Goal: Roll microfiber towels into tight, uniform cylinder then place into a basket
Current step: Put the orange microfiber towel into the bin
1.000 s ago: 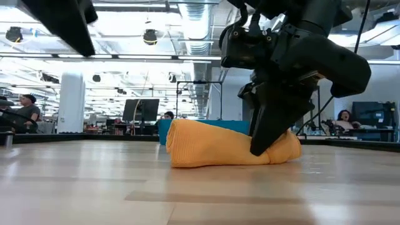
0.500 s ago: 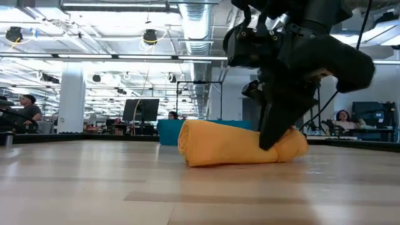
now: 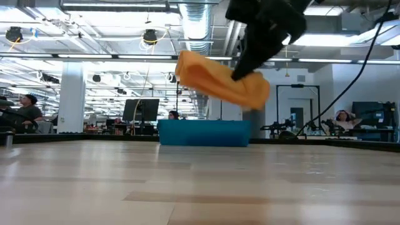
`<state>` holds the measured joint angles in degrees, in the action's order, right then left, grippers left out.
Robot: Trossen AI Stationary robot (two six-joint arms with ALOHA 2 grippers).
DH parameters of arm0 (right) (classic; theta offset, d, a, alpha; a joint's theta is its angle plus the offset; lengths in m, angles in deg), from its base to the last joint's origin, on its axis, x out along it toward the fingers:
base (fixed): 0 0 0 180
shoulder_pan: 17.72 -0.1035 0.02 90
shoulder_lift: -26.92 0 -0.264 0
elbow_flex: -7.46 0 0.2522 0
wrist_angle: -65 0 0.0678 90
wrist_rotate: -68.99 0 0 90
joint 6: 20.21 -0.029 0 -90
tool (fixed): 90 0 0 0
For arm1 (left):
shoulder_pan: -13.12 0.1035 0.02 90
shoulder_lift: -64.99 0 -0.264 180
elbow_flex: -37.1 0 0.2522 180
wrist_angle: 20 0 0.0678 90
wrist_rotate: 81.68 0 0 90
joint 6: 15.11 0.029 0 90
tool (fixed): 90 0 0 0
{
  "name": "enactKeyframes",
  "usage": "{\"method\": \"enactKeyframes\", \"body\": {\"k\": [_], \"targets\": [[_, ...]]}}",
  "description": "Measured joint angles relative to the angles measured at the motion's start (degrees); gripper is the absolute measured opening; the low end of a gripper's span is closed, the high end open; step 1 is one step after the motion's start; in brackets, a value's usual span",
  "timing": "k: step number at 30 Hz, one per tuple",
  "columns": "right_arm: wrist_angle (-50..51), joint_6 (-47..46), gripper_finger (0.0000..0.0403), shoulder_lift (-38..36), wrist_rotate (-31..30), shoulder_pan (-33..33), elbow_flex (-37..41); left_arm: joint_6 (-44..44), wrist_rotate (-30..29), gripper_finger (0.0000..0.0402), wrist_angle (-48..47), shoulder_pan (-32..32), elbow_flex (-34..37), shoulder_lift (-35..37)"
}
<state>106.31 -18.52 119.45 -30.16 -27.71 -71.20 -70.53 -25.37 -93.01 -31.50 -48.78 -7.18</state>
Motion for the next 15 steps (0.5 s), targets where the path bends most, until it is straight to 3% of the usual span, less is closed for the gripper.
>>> {"method": "enactKeyframes", "body": {"k": [8, 15], "targets": [[-3.0, 9.4, 0.0027, -6.5, -0.1, 10.4, -0.2, -3.8, -1.7, 0.0011, -10.9, 2.3, 0.0, 2.6], [-10.5, 18.9, 0.0027, -5.7, 0.0, 21.1, -0.3, -3.0, -2.8, 0.0011, -15.3, 7.4, 0.0, 5.3]]}}
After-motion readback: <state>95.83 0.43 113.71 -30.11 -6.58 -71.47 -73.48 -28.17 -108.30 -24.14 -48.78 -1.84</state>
